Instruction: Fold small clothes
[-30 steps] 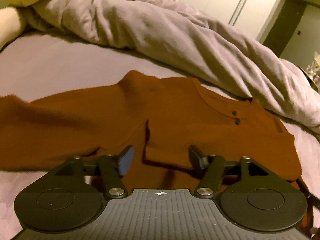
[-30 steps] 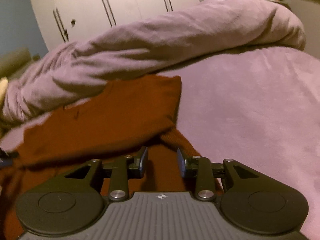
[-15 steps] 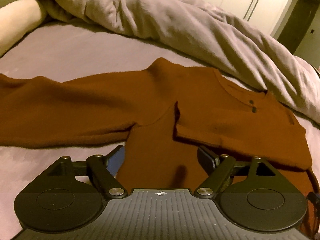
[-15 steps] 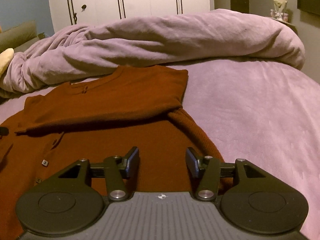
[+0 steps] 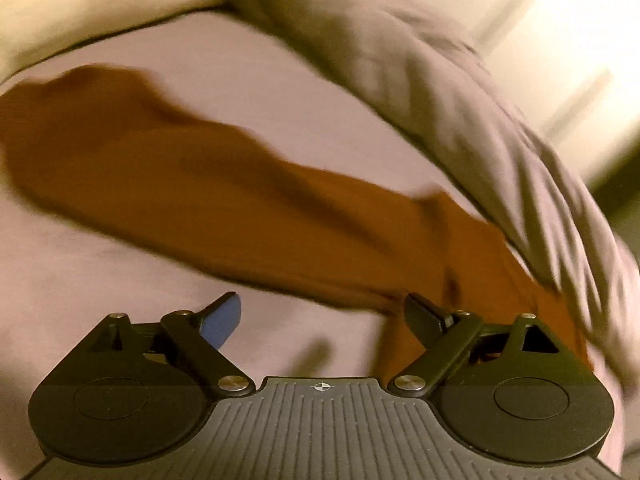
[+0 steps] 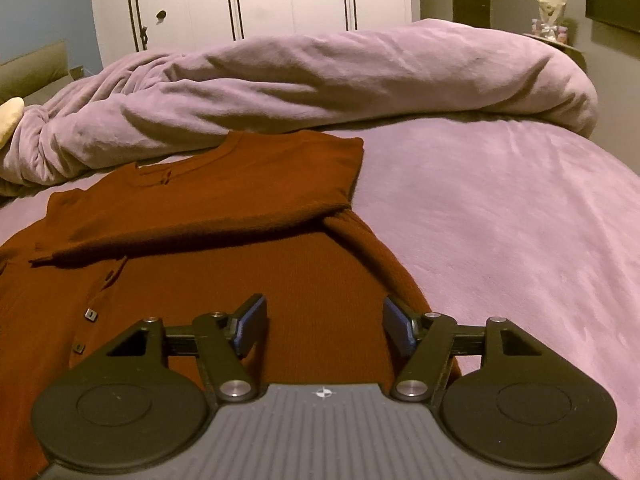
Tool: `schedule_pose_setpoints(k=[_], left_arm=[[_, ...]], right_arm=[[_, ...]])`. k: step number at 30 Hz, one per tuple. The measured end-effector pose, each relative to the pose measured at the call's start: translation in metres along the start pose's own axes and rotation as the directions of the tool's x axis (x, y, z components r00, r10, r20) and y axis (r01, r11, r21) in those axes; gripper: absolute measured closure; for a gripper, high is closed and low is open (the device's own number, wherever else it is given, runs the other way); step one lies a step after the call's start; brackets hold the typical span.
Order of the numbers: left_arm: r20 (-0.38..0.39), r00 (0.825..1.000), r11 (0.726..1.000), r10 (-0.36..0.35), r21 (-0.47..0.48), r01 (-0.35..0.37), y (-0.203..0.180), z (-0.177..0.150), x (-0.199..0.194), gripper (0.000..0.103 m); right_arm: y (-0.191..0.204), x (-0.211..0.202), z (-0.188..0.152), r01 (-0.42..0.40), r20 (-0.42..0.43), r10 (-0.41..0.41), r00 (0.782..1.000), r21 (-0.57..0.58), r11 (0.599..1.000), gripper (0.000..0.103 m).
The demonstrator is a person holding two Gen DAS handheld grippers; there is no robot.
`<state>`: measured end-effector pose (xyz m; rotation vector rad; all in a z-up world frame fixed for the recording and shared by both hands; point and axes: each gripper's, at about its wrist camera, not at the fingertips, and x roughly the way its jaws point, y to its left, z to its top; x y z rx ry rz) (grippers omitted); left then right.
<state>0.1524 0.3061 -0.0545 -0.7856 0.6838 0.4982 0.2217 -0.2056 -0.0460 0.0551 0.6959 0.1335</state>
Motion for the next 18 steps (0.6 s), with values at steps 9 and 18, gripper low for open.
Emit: schedule_pose_setpoints(k=[9, 18], left_arm=[[0.138, 0.986, 0.961, 0.093, -0.271, -0.053, 0.102, 0.031, -0.033, 0.030], [0.193, 0.980, 0.883, 0.046, -0.466, 0.050, 0.150, 0.052, -0.022, 0.053]], right_arm=[[0.015, 0.001, -0.005, -0.006, -0.010, 0.006, 1.000, -0.013, 1.000, 0.031], [0.030, -0.003, -0.005, -0.018, -0.016, 0.017, 1.000, -0.022, 1.000, 0.031]])
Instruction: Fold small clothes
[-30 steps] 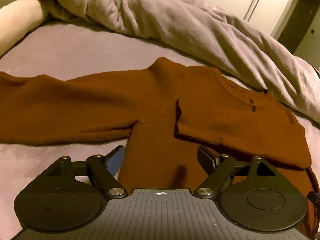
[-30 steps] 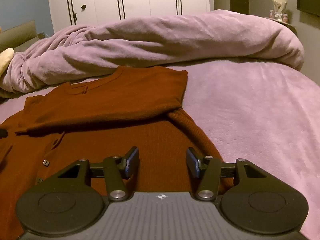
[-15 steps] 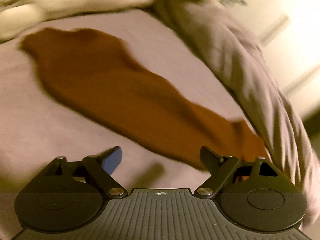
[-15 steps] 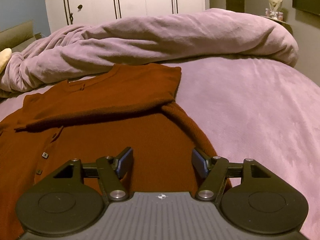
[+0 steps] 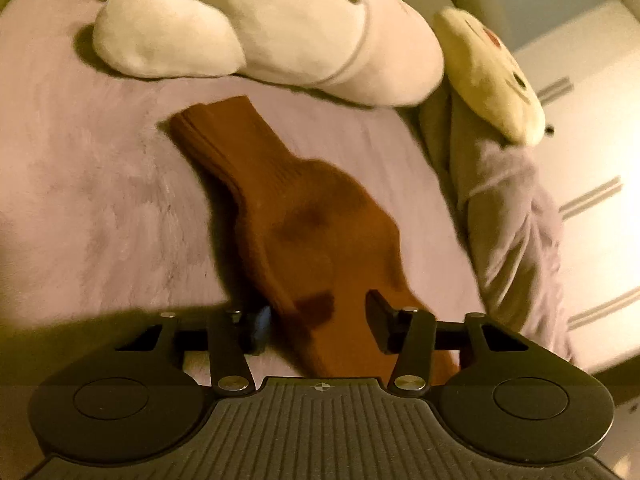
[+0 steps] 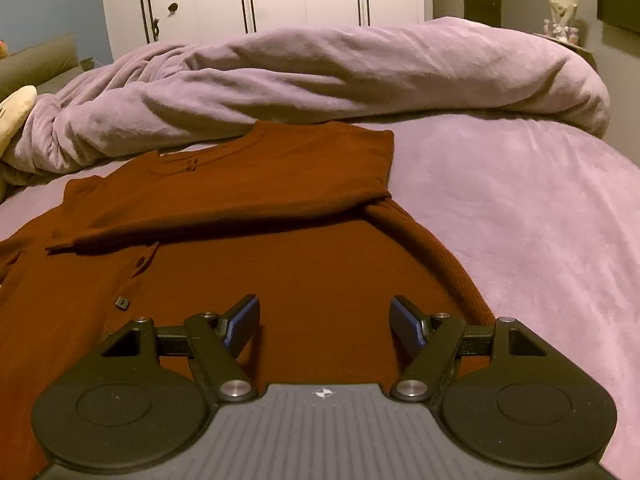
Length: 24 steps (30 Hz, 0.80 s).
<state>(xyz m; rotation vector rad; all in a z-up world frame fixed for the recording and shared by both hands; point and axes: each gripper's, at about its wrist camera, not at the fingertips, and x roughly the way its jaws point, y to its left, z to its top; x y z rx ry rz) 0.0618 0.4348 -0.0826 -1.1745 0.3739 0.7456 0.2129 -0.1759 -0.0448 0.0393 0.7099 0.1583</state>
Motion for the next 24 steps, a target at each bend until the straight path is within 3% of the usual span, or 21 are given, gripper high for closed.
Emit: schedule_pose_setpoints(k=[3, 4, 6, 8, 11, 14, 16, 18, 21, 24], left_arm=[[0.006, 1.000, 0.999, -0.005, -0.049, 0.006, 0.007, 0.005, 0.004, 0.059], [0.006, 1.000, 0.999, 0.000, -0.045, 0.000, 0.007, 0.006, 0.005, 0.064], [0.010, 0.999, 0.999, 0.037, -0.017, -0.037, 0.004, 0.009, 0.007, 0.089], [0.010, 0.999, 0.999, 0.048, 0.023, -0.048, -0.003, 0.011, 0.006, 0.094], [0.032, 0.999, 0.979, 0.027, 0.201, -0.033, -0.039, 0.004, -0.004, 0.095], [0.010, 1.000, 0.921, -0.019, 0.389, 0.014, -0.091, -0.019, -0.016, 0.095], [-0.016, 0.997, 0.866, -0.080, 0.495, 0.077, -0.130, -0.043, -0.024, 0.095], [-0.049, 0.990, 0.780, -0.134, 0.611, 0.136, -0.172, -0.076, -0.029, 0.095], [-0.158, 0.969, 0.619, -0.187, 0.748, 0.242, -0.227, -0.143, -0.028, 0.095], [-0.279, 0.949, 0.481, -0.149, 0.818, 0.316, -0.252, -0.215, -0.016, 0.089]], right_arm=[[-0.002, -0.001, 0.000, 0.001, -0.007, -0.001, 1.000, 0.013, 1.000, 0.031], [-0.003, -0.001, -0.001, 0.002, -0.007, -0.002, 1.000, 0.019, 1.000, 0.031], [-0.005, 0.000, 0.000, 0.004, -0.012, -0.004, 1.000, 0.024, 1.000, 0.031], [-0.005, -0.001, 0.000, 0.007, -0.014, -0.006, 1.000, 0.025, 1.000, 0.031], [-0.007, -0.003, 0.001, 0.003, -0.004, -0.003, 1.000, 0.030, 1.000, 0.031], [-0.009, -0.004, -0.001, 0.001, 0.004, -0.002, 1.000, 0.040, 0.999, 0.031], [-0.010, -0.005, -0.002, -0.004, 0.001, 0.004, 1.000, 0.047, 0.999, 0.031], [-0.011, -0.005, -0.004, -0.012, 0.001, 0.012, 1.000, 0.052, 0.999, 0.031], [-0.015, -0.009, -0.005, -0.018, 0.006, 0.018, 1.000, 0.055, 0.998, 0.031], [-0.023, -0.013, -0.005, -0.011, 0.018, 0.010, 1.000, 0.061, 0.998, 0.031]])
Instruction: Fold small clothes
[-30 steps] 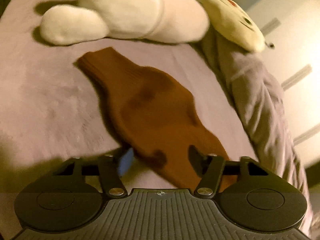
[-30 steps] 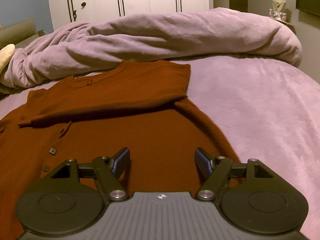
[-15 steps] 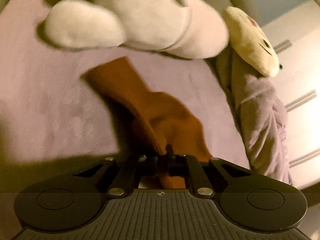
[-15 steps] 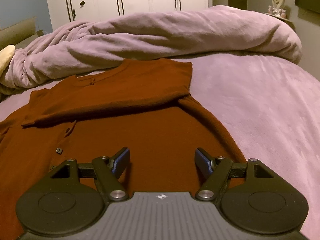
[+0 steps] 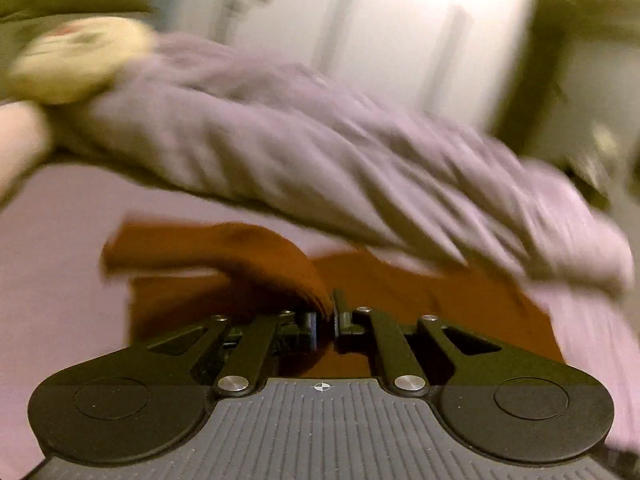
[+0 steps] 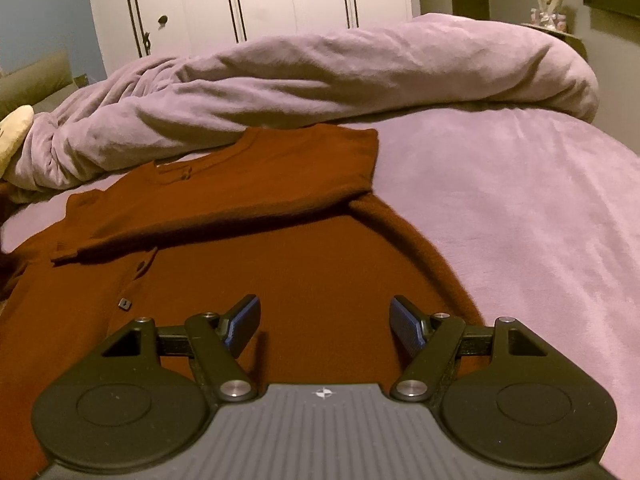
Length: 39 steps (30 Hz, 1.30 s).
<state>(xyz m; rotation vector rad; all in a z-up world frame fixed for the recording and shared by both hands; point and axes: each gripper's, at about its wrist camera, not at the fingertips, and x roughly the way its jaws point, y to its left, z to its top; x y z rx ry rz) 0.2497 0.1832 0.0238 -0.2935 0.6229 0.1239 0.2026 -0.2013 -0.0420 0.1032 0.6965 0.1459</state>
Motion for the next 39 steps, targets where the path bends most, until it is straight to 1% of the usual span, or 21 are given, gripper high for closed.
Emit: schedule_pose_setpoints(k=[1, 2, 3, 4, 6, 9, 12, 16, 19, 22, 25, 26, 28, 31, 34, 36, 39], left_arm=[[-0.037, 0.999, 0.999, -0.009, 0.038, 0.010, -0.019, -0.010, 0.010, 0.074], [-0.063, 0.998, 0.998, -0.016, 0.062, 0.019, -0.033, -0.020, 0.018, 0.052], [-0.077, 0.997, 0.997, -0.031, 0.069, 0.037, -0.043, -0.029, 0.022, 0.045], [-0.087, 0.995, 0.997, -0.045, 0.064, 0.051, -0.048, -0.036, 0.025, 0.043], [-0.122, 0.991, 0.998, -0.056, 0.025, 0.059, -0.050, -0.051, 0.027, 0.043], [-0.146, 0.988, 0.998, -0.045, -0.042, 0.039, -0.034, -0.067, 0.020, 0.043], [-0.153, 0.988, 0.997, 0.004, -0.081, -0.016, -0.012, -0.074, 0.010, 0.039], [-0.160, 0.984, 0.991, 0.071, -0.099, -0.088, 0.010, -0.086, -0.006, 0.029], [-0.177, 0.979, 0.985, 0.097, -0.122, -0.120, 0.024, -0.093, -0.011, 0.028], [-0.176, 0.977, 0.980, 0.124, -0.135, -0.148, 0.034, -0.101, -0.017, 0.026], [-0.162, 0.977, 0.976, 0.137, -0.150, -0.161, 0.041, -0.107, -0.025, 0.024], [-0.154, 0.978, 0.974, 0.143, -0.151, -0.166, 0.043, -0.108, -0.028, 0.021], [-0.153, 0.974, 0.969, 0.168, -0.153, -0.192, 0.048, -0.111, -0.029, 0.020], [-0.149, 0.969, 0.957, 0.198, -0.185, -0.224, 0.060, -0.114, -0.036, 0.020], [-0.157, 0.963, 0.945, 0.218, -0.213, -0.249, 0.073, -0.116, -0.037, 0.020], [-0.159, 0.963, 0.942, 0.219, -0.224, -0.251, 0.079, -0.117, -0.037, 0.020], [-0.156, 0.960, 0.936, 0.231, -0.232, -0.263, 0.084, -0.116, -0.038, 0.020]], right_arm=[[-0.003, -0.001, 0.000, 0.008, 0.003, -0.008, 1.000, 0.001, 1.000, 0.031], [-0.007, -0.003, 0.001, 0.018, 0.008, -0.018, 1.000, 0.000, 1.000, 0.031], [-0.010, -0.005, 0.002, 0.027, 0.013, -0.027, 1.000, 0.000, 1.000, 0.031], [-0.013, -0.006, 0.003, 0.034, 0.018, -0.034, 0.999, 0.000, 0.999, 0.031], [-0.019, -0.008, 0.006, 0.043, 0.023, -0.043, 0.999, 0.005, 0.999, 0.031], [-0.026, -0.007, 0.008, 0.050, 0.029, -0.050, 0.998, 0.014, 0.999, 0.031], [-0.027, -0.004, 0.008, 0.055, 0.032, -0.056, 0.998, 0.017, 0.998, 0.031], [-0.021, 0.001, 0.006, 0.067, 0.023, -0.067, 0.997, -0.005, 0.998, 0.031], [-0.013, 0.005, 0.005, 0.089, 0.003, -0.089, 0.996, -0.036, 0.995, 0.031], [-0.004, 0.006, 0.010, 0.076, 0.006, -0.075, 0.997, -0.046, 0.996, 0.031], [0.012, 0.009, 0.021, 0.028, 0.012, -0.027, 1.000, -0.058, 0.998, 0.032], [0.020, 0.011, 0.026, 0.006, 0.015, -0.005, 1.000, -0.065, 0.998, 0.032], [0.039, 0.017, 0.037, -0.054, 0.021, 0.056, 0.998, -0.085, 0.995, 0.033], [0.068, 0.032, 0.049, -0.143, 0.024, 0.147, 0.989, -0.119, 0.982, 0.035], [0.093, 0.052, 0.059, -0.178, 0.011, 0.182, 0.983, -0.155, 0.972, 0.038], [0.109, 0.066, 0.065, -0.228, 0.003, 0.232, 0.973, -0.172, 0.958, 0.038], [0.128, 0.086, 0.070, -0.273, -0.023, 0.275, 0.961, -0.229, 0.934, 0.038]])
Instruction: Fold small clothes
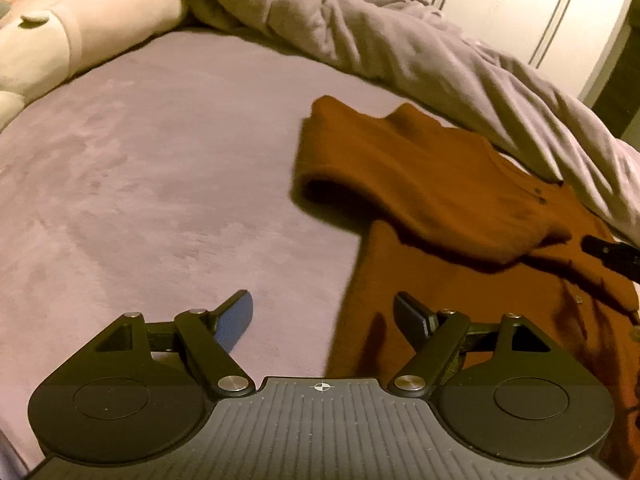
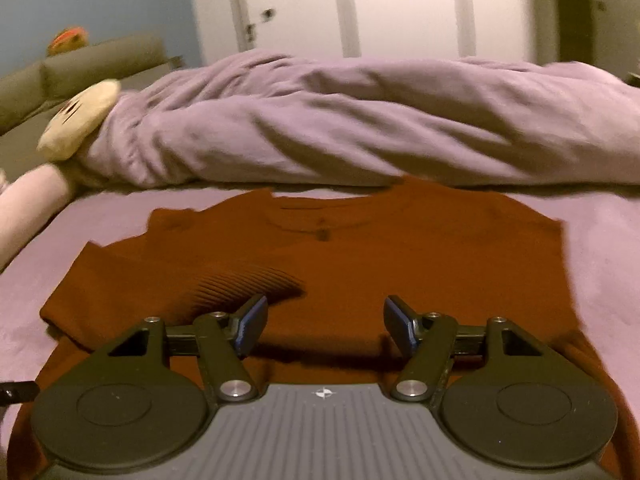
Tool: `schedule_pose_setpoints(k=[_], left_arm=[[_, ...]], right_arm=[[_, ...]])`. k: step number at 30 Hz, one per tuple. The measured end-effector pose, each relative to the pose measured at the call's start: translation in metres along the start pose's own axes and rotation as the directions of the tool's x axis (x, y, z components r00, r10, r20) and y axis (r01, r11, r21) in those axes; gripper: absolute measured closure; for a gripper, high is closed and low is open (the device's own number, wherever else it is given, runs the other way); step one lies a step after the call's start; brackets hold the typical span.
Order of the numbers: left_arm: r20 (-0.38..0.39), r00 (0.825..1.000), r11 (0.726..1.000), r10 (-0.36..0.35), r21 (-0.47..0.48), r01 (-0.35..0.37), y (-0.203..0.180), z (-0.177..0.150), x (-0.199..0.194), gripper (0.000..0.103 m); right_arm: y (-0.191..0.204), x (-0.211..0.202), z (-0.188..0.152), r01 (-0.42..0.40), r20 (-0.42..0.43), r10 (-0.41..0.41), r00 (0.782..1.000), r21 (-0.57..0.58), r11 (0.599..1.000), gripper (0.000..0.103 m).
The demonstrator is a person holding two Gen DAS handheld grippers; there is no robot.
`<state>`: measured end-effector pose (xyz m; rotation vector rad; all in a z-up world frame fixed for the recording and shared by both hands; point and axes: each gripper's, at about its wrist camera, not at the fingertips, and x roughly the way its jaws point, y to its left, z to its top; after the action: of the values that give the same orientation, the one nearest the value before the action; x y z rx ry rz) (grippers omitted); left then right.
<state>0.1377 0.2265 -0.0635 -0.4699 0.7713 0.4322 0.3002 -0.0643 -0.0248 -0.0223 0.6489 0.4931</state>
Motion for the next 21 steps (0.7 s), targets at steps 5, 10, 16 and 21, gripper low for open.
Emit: schedule_pose_setpoints(k=[5, 10, 16, 21], left_arm=[[0.023, 0.997, 0.996, 0.079, 0.032, -0.079, -0.001, 0.003, -0.001, 0.020], [0.022, 0.995, 0.995, 0.098, 0.025, -0.099, 0.003, 0.002, 0.004, 0.020], [0.022, 0.993, 0.991, 0.120, 0.056, -0.121, -0.003, -0.001, 0.007, 0.016], [0.022, 0.992, 0.991, 0.121, 0.055, -0.122, -0.004, -0.001, 0.007, 0.016]], right_arm=[[0.003, 0.035, 0.006, -0.067, -0.048, 0.066, 0.997, -0.029, 0.997, 0.037], [0.006, 0.050, 0.006, -0.122, -0.058, 0.122, 0.991, -0.009, 0.992, 0.036], [0.015, 0.057, 0.007, -0.131, -0.044, 0.129, 0.991, -0.047, 0.990, 0.065], [0.005, 0.050, 0.013, -0.146, -0.031, 0.147, 0.989, 0.025, 0.989, 0.100]])
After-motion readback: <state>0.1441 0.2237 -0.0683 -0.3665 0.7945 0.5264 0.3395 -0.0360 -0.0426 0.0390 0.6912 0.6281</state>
